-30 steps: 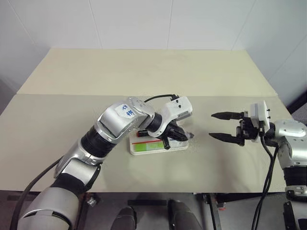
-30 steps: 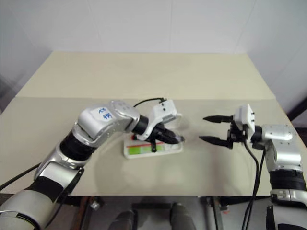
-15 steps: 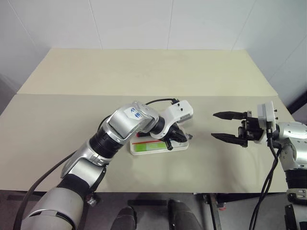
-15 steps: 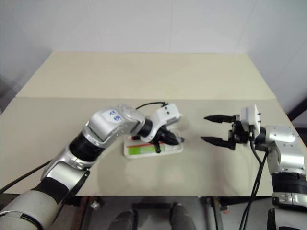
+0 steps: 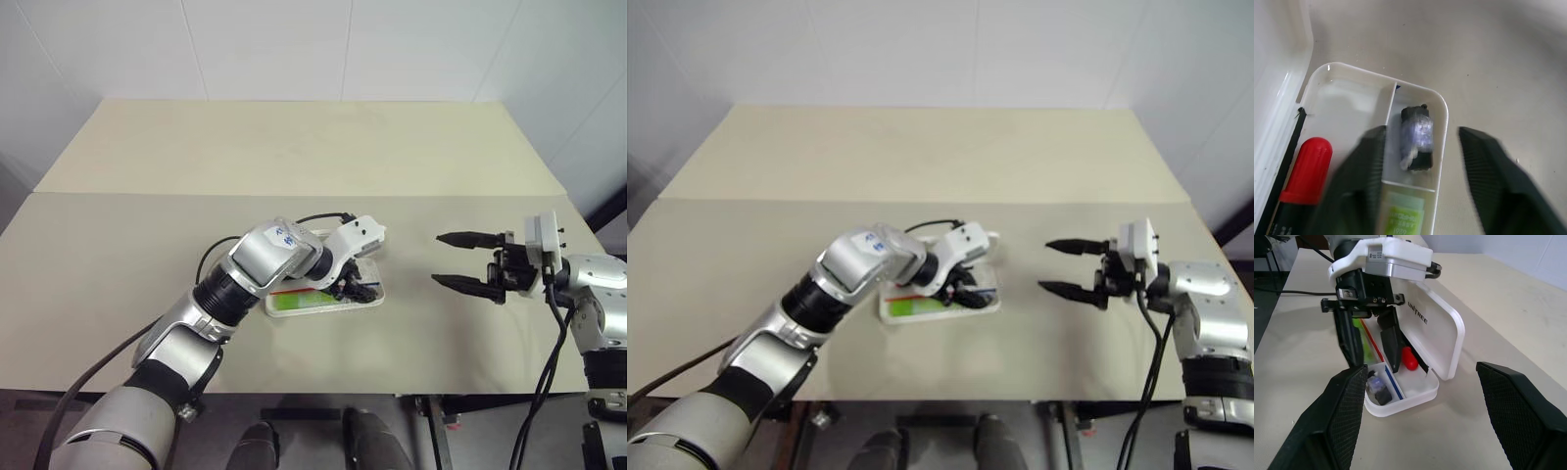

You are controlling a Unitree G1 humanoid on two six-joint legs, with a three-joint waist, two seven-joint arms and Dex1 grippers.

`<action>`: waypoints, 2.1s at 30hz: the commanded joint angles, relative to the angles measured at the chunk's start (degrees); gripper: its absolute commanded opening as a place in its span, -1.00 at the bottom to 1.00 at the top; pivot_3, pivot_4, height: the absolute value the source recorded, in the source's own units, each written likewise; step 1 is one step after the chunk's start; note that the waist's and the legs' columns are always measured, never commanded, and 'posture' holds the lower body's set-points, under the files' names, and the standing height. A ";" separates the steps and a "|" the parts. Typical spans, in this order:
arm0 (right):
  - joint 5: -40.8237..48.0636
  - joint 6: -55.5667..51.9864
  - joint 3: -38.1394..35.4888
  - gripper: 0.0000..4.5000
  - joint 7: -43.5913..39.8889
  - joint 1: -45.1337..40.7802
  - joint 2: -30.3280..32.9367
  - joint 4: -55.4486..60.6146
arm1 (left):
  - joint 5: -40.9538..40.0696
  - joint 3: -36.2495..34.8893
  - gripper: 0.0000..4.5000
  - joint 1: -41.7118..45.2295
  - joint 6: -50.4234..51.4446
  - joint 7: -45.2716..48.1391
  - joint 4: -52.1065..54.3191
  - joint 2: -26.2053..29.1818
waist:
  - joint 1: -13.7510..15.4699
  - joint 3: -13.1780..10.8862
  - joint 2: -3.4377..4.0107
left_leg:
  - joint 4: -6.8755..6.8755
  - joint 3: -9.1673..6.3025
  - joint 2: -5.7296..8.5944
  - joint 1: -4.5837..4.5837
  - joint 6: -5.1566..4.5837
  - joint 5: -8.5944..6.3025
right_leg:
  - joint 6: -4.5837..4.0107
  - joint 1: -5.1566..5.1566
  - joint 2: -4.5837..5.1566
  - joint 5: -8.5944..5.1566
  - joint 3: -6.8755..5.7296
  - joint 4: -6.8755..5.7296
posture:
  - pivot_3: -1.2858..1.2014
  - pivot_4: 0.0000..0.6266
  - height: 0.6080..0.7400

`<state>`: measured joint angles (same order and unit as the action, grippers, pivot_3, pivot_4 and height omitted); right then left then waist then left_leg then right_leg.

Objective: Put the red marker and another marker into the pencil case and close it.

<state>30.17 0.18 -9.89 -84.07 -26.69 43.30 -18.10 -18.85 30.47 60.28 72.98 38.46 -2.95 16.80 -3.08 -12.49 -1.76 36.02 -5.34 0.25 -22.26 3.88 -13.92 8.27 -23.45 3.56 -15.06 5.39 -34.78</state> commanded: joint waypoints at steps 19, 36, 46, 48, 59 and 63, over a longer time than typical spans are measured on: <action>-0.90 1.24 -0.78 1.00 -0.25 -4.15 0.63 -1.84 | -4.13 -20.82 0.99 0.57 -13.58 1.91 16.97 5.09 | -0.02 0.00 0.01 | -0.02 0.01 -0.01 0.00 0.00 0.00 | 0.00 -0.01 0.01 0.00 0.00 0.00 | 0.03 -0.52 1.00; -2.36 1.75 0.13 1.00 -1.50 -7.08 -0.69 -4.40 | -9.26 -21.50 0.99 -3.96 -8.26 -1.30 20.98 2.45 | -0.05 0.00 0.01 | 0.02 0.00 0.00 0.01 -0.01 -0.01 | 0.02 -0.01 0.01 0.01 0.01 -0.10 | 0.03 -0.52 1.00; -2.51 1.61 0.16 1.00 -0.87 -6.41 -1.17 -3.99 | -13.09 -21.92 0.99 -8.32 -7.10 -0.22 20.75 2.37 | -0.10 0.00 0.01 | 0.03 0.02 0.00 0.06 0.00 0.00 | 0.02 -0.01 0.00 0.01 0.04 -0.16 | 0.03 -0.52 1.00; -2.51 1.55 0.18 1.00 -0.85 -6.40 -1.19 -3.97 | -13.96 -22.31 0.99 -9.28 -6.20 -0.51 20.34 1.88 | -0.02 0.00 0.01 | 0.03 0.02 0.00 0.05 0.00 0.00 | 0.02 -0.02 0.00 0.01 0.04 -0.16 | 0.03 -0.52 1.00; -2.81 1.41 0.38 1.00 -0.89 -7.16 -1.20 -4.66 | -16.66 -24.30 0.99 -11.20 -5.62 -2.16 21.26 1.50 | -0.06 0.00 0.02 | 0.04 0.02 0.00 0.06 0.00 0.00 | 0.02 0.00 0.00 0.02 0.04 -0.16 | 0.03 -0.52 1.00; -3.09 1.47 0.72 1.00 -0.84 -7.70 -1.63 -5.02 | -15.92 -24.61 0.99 -10.35 -6.56 -2.15 18.95 3.19 | -0.07 0.00 0.01 | 0.05 0.03 0.00 0.07 0.01 0.00 | 0.01 0.00 0.00 0.02 0.04 -0.16 | 0.03 -0.52 1.00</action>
<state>26.60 1.24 -8.92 -84.76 -33.14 41.78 -23.45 -34.87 7.05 48.72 67.67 36.36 15.89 19.71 -3.15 -12.49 -1.75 36.09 -5.32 0.26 -22.19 3.89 -13.92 8.28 -23.44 3.56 -15.05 5.43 -34.95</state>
